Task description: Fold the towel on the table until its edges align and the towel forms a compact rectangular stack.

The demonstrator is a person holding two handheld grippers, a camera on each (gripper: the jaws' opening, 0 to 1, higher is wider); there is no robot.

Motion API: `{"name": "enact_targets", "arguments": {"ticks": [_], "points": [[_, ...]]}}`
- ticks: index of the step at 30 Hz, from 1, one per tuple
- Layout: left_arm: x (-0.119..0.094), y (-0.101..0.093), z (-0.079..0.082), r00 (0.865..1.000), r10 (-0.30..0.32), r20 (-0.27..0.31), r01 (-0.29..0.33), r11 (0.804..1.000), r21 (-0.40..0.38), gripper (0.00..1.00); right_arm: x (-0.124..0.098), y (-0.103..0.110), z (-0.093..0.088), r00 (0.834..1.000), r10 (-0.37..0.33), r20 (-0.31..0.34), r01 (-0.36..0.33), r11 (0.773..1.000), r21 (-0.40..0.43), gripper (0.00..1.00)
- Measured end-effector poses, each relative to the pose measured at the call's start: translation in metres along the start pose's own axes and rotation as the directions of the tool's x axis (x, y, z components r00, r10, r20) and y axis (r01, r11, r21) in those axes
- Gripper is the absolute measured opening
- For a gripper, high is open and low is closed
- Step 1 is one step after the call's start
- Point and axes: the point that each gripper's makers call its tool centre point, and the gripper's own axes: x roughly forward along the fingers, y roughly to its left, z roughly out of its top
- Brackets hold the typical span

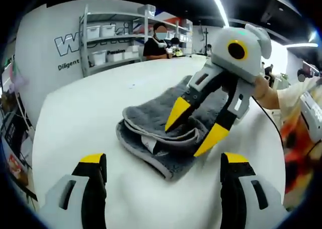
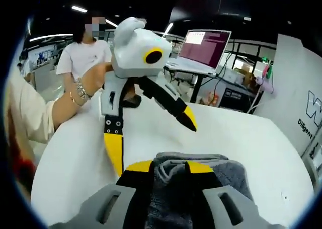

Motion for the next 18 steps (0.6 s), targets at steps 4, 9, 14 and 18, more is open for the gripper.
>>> {"name": "enact_targets", "arguments": {"ticks": [4,9,14,18], "points": [[-0.001,-0.004,0.005,0.999,-0.022,0.024,0.022,1.0,-0.007,0.92,-0.013,-0.001,0.001,1.0,-0.005,0.009,0.004,1.0,0.023,0.56],[-0.004,-0.009,0.014,0.996,-0.055,0.067,0.056,0.998,-0.011,0.91,-0.043,-0.013,-0.014,0.998,-0.056,-0.037,0.059,0.996,0.066,0.76],[-0.006,-0.014,0.02,0.992,-0.077,0.101,0.079,0.997,-0.022,0.91,-0.084,-0.038,-0.035,0.979,-0.176,-0.098,0.18,0.983,0.035,0.82],[-0.007,-0.016,0.023,0.99,-0.083,0.113,0.086,0.996,-0.014,0.91,-0.116,-0.042,-0.05,0.969,-0.215,-0.12,0.218,0.976,0.01,0.91]]}}
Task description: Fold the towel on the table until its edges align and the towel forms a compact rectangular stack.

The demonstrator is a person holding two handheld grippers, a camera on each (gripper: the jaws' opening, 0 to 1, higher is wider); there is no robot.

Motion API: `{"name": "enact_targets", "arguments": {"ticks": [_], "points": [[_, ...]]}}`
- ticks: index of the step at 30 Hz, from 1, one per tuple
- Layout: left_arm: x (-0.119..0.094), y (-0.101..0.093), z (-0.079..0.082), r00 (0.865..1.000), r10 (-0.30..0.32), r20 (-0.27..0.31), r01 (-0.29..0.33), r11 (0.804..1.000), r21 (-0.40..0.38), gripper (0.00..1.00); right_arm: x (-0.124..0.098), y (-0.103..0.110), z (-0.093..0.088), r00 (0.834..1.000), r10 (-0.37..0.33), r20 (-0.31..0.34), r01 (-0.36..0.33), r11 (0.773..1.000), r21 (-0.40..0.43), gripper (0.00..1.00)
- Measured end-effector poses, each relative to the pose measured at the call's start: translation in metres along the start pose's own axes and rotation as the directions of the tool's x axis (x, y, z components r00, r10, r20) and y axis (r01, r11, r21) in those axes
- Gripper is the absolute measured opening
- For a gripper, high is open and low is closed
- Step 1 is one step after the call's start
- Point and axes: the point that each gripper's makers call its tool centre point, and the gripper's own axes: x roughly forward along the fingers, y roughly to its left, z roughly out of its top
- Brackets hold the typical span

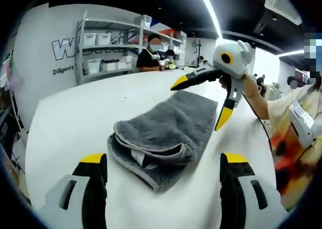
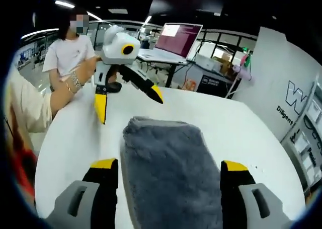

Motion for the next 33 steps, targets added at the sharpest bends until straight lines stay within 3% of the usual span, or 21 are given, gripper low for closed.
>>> {"name": "enact_targets", "arguments": {"ticks": [3,11,17,22,28,33], "points": [[0.0,0.0,0.002,1.0,-0.005,0.008,0.005,1.0,0.0,0.91,-0.019,-0.007,-0.018,0.999,-0.024,-0.031,0.025,1.0,0.015,0.99],[0.005,0.0,0.003,1.0,0.003,0.008,-0.002,1.0,-0.024,0.9,-0.072,-0.03,-0.059,0.992,-0.115,-0.053,0.119,0.989,0.09,0.99],[0.004,0.01,0.008,0.998,0.025,0.049,-0.02,0.995,-0.095,0.89,-0.11,-0.053,-0.084,0.981,-0.19,-0.033,0.192,0.96,0.203,0.99],[0.003,0.015,0.012,0.996,0.051,0.073,-0.043,0.993,-0.11,0.88,-0.139,-0.067,-0.103,0.973,-0.231,0.0,0.221,0.934,0.279,0.99],[0.002,0.019,0.005,0.996,0.075,0.042,-0.07,0.992,-0.105,0.87,-0.156,-0.072,-0.125,0.969,-0.246,0.026,0.225,0.92,0.321,0.99],[0.006,0.016,0.005,0.996,0.076,0.04,-0.07,0.991,-0.116,0.86,-0.151,-0.061,-0.138,0.976,-0.218,0.027,0.195,0.916,0.351,0.99]]}}
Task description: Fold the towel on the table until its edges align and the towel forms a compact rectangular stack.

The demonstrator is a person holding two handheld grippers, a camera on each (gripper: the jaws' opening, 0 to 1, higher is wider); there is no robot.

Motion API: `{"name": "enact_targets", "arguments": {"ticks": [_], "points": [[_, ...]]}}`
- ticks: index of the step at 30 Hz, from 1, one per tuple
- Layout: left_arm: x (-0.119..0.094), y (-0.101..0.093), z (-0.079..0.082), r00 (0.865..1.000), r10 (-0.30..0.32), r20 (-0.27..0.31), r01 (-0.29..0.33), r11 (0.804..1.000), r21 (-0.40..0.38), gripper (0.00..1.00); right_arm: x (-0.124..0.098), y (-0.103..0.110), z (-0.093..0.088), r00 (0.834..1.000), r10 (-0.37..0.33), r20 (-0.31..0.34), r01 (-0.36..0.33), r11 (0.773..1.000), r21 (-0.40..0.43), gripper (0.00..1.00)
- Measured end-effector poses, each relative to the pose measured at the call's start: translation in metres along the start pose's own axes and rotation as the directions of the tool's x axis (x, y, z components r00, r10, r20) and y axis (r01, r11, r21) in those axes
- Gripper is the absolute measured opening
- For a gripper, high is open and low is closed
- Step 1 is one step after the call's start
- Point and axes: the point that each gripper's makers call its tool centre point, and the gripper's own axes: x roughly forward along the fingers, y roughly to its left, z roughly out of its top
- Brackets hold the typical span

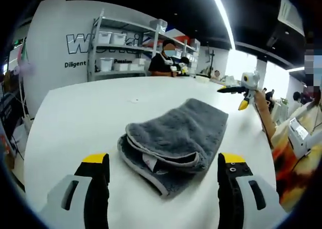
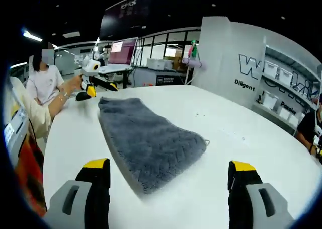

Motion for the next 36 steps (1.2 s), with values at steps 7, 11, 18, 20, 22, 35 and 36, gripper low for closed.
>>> {"name": "enact_targets", "arguments": {"ticks": [7,11,18,20,22,35,36], "points": [[0.01,-0.017,0.008,0.999,-0.027,0.042,0.028,0.999,-0.043,0.78,-0.001,0.008,0.001,1.0,0.001,0.001,-0.001,1.0,-0.011,0.99],[0.02,-0.016,0.007,0.999,0.011,0.041,-0.007,0.996,-0.09,0.77,-0.002,0.007,0.003,1.0,-0.012,0.014,0.012,1.0,0.006,0.99],[0.027,-0.01,0.003,0.999,0.015,0.032,-0.01,0.991,-0.137,0.7,-0.003,-0.004,-0.006,0.998,-0.066,-0.021,0.067,0.998,0.008,0.99],[0.028,-0.011,0.003,0.999,0.001,0.036,0.004,0.989,-0.15,0.66,-0.005,-0.008,-0.007,0.996,-0.085,-0.025,0.085,0.996,0.014,0.99],[0.03,-0.013,0.004,0.999,-0.01,0.042,0.017,0.987,-0.162,0.62,-0.005,-0.01,-0.007,0.995,-0.092,-0.024,0.092,0.996,0.018,0.99],[0.035,0.003,-0.006,0.999,0.031,0.037,-0.018,0.947,-0.322,0.44,-0.005,-0.011,-0.01,0.994,-0.106,-0.038,0.107,0.994,0.015,0.96],[0.035,0.004,-0.007,0.999,0.034,0.033,-0.021,0.945,-0.325,0.43,-0.005,-0.012,-0.01,0.993,-0.107,-0.04,0.108,0.994,0.014,0.96]]}}
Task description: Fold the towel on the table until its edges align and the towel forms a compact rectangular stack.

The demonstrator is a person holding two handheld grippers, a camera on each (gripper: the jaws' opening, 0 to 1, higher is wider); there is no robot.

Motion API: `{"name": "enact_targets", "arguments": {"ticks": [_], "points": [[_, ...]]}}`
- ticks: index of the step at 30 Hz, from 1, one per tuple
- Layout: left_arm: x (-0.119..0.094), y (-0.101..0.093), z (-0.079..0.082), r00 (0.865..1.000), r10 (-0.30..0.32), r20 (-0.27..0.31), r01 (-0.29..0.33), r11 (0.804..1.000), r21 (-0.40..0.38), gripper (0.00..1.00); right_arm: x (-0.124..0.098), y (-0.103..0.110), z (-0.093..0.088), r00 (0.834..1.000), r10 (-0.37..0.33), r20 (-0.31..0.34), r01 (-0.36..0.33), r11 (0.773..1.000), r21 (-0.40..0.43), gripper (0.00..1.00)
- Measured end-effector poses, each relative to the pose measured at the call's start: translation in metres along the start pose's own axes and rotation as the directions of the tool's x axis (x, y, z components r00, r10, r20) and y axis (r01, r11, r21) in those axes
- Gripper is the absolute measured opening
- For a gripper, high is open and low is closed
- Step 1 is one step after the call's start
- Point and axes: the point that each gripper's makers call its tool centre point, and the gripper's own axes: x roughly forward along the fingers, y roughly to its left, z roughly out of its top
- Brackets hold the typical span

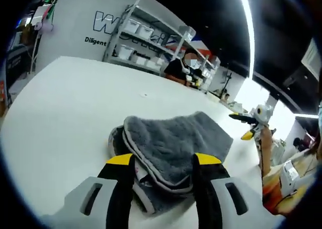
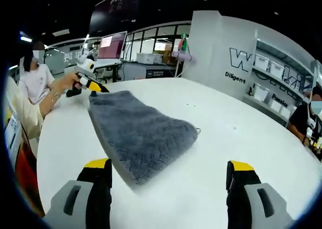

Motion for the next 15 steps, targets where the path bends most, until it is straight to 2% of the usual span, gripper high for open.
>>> {"name": "enact_targets", "arguments": {"ticks": [9,15], "points": [[0.003,-0.001,-0.01,1.0,0.003,-0.031,-0.004,1.0,-0.019,0.35,0.001,-0.002,-0.004,1.0,-0.006,-0.02,0.006,1.0,0.0,0.95],[0.003,0.004,-0.011,0.999,0.0,-0.034,-0.001,0.999,-0.037,0.24,0.002,-0.001,-0.005,1.0,-0.006,-0.026,0.006,1.0,-0.003,0.95]]}}
